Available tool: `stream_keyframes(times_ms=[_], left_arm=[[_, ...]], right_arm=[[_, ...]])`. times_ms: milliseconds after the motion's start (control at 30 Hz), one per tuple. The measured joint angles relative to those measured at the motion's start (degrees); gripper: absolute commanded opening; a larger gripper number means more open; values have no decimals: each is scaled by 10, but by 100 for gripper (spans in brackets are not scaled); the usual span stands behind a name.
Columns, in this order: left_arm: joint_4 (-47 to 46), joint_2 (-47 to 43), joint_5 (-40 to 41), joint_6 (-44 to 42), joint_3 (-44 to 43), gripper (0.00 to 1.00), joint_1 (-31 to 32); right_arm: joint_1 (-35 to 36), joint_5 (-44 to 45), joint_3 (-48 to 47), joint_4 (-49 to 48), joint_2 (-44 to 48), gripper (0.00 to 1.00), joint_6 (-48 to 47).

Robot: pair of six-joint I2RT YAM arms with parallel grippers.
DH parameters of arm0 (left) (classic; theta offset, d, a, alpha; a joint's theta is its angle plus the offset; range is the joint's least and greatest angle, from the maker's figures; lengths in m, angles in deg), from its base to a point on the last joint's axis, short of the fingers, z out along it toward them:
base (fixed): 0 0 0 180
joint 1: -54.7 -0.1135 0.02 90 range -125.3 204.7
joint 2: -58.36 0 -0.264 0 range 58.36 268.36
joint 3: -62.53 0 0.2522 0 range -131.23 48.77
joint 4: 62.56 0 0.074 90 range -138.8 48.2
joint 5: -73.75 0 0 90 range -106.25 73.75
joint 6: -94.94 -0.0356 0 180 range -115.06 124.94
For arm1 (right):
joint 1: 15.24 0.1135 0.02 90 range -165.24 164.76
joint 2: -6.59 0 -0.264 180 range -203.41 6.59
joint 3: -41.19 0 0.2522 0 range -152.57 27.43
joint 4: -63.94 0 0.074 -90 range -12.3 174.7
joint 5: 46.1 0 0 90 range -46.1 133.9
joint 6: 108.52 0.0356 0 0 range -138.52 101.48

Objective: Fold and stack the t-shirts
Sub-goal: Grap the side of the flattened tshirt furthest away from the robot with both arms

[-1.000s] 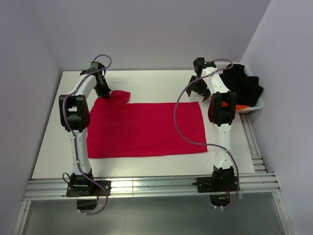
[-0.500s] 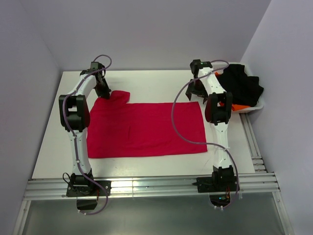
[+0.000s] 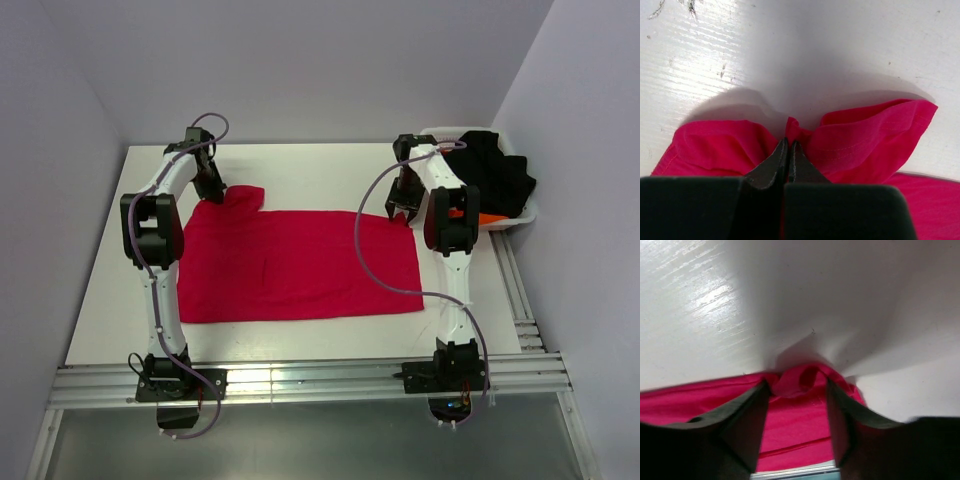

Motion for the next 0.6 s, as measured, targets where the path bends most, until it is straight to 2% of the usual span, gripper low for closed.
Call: stream_keyframes(times_ms=[33, 67, 133, 267, 600], left_arm=[[-1, 0, 0, 0, 0, 0, 0], [-2, 0, 0, 0, 3, 0, 0], [-3, 0, 0, 0, 6, 0, 0], [-3, 0, 1, 0, 8, 0, 0], [3, 0, 11, -2, -1, 0, -11]], right_arm=[[-1, -4, -1, 1, 0, 46, 1], [-1, -7, -2, 2, -2, 35, 1], [-2, -12, -9, 7, -6, 28, 4], [-3, -11, -13, 17, -11, 0, 4], [-3, -8, -21, 26, -14, 0, 6]])
